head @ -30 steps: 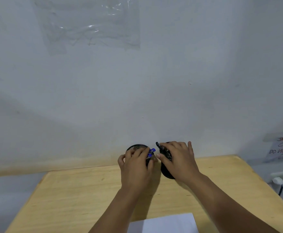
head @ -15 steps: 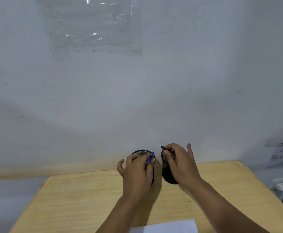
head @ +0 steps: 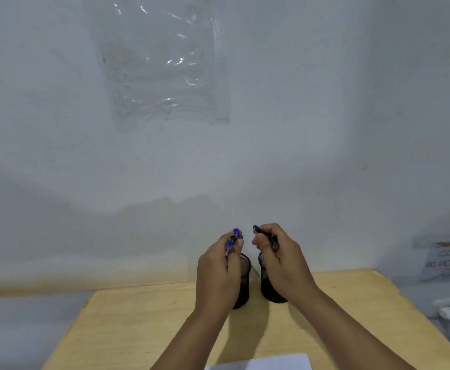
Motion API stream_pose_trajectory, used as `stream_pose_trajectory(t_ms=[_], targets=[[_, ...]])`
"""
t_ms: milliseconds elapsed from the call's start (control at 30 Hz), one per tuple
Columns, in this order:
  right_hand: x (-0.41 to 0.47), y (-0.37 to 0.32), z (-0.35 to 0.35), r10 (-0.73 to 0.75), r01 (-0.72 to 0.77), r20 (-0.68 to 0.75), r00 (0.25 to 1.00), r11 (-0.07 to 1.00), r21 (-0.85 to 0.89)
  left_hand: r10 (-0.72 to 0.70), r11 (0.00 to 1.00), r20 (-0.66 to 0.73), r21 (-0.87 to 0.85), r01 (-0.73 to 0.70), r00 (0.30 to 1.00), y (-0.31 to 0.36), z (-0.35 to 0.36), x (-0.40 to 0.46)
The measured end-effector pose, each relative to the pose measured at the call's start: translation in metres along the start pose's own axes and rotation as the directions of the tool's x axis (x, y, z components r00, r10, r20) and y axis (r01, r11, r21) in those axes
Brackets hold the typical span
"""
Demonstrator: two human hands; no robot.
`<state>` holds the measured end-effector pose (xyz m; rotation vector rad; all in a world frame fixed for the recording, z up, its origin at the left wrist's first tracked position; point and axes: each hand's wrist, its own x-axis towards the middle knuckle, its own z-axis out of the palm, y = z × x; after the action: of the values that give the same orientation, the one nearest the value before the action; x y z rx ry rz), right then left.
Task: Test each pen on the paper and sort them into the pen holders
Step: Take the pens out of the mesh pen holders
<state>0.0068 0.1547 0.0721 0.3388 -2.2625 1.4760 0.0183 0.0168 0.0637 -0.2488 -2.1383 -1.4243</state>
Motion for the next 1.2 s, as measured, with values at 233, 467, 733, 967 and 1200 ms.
stream_pose_trajectory(t_ms=[233,467,733,967,1200], targets=[[-0.031,-0.037,0.028,0.165,-0.206,0.137,0.977,0.902,0.379,-0.156,0.987,0.064,0.047,0.153,0.986,0.006,-0.058,-0.028],[-0.082,-0.043,0.08,0.346,-0.499,0.401,0.848,0.775,0.388,-0.473,0.879,0.223,0.187,0.439,0.852,-0.019,-0.124,-0.067],[-0.132,-0.043,0.129,0.509,-0.734,0.564,0.651,0.611,0.297,-0.697,0.699,0.321,0.105,0.707,0.641,-0.045,-0.176,-0.104],[-0.149,-0.053,0.147,0.633,-0.811,0.544,0.55,0.561,0.166,-0.757,0.645,0.312,0.217,0.733,0.574,-0.061,-0.191,-0.117],[-0.15,-0.053,0.148,0.673,-0.788,0.524,0.522,0.616,-0.006,-0.773,0.628,0.283,0.208,0.75,0.568,-0.054,-0.188,-0.116]])
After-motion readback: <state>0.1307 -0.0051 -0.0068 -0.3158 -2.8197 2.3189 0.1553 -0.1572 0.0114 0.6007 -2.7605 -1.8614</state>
